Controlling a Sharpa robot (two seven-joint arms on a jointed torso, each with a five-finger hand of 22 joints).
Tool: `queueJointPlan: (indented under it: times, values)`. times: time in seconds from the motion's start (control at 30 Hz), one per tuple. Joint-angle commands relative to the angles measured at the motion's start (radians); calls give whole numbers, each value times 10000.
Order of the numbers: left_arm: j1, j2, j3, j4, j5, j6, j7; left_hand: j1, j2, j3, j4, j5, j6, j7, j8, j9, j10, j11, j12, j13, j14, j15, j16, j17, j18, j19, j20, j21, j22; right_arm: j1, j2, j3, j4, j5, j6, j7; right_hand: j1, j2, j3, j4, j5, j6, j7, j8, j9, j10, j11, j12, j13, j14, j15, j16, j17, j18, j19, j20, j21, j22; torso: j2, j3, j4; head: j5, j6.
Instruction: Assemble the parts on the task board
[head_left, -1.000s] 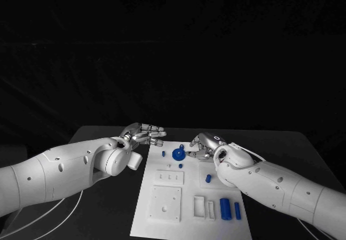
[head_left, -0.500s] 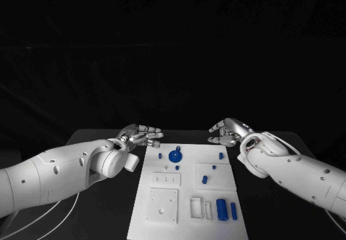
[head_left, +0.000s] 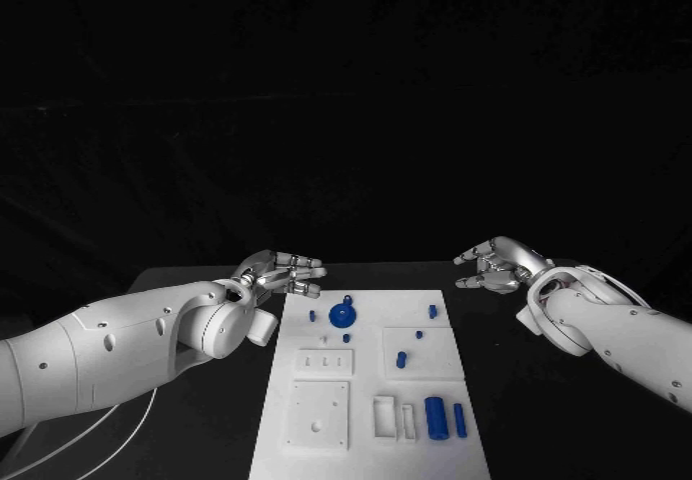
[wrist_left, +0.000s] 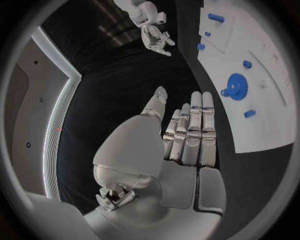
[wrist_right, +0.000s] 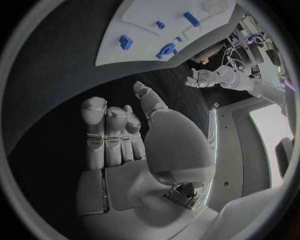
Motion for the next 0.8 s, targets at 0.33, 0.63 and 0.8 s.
queueJointPlan:
  times: [0.33,0.63,0.8]
  values:
    - [-162,-158,20,58,-4,583,455,-148,-158,-33,27,-136,107,-68,26,-1,-50,-28,64,18,-131,52,-90,-13,-73,-88,43,-54,-51,-446,571,5,-957,138,1191,553,431,-115,-547,425,-88,-1769,0,-114,-71,-265,-60,-159,-191,-136,-32,-55,-17,106,375,66,-483,658,22,320,-60,-154,-123]
    - [-239,-157,25,83,-4,640,485,-141,-154,-4,19,-132,146,-57,25,-2,-38,-20,60,17,-144,54,-78,-10,-73,-68,44,-91,-76,-652,1014,5,-1586,-90,1309,600,427,-96,-397,367,99,-1754,-10,-115,-72,-259,-80,-123,-180,-127,-46,9,69,106,406,56,-482,728,30,383,-78,-173,-136]
    - [-254,-145,27,82,-4,615,483,-139,-160,4,17,-128,55,-22,21,-6,-55,11,59,17,-143,62,-72,-10,-65,-55,48,-99,-83,-750,1221,3,-1791,-148,1231,662,343,-53,-380,367,35,-1644,-12,-109,-67,-237,-75,-82,-157,-114,-44,39,107,99,420,55,-455,748,45,386,-63,-202,-133]
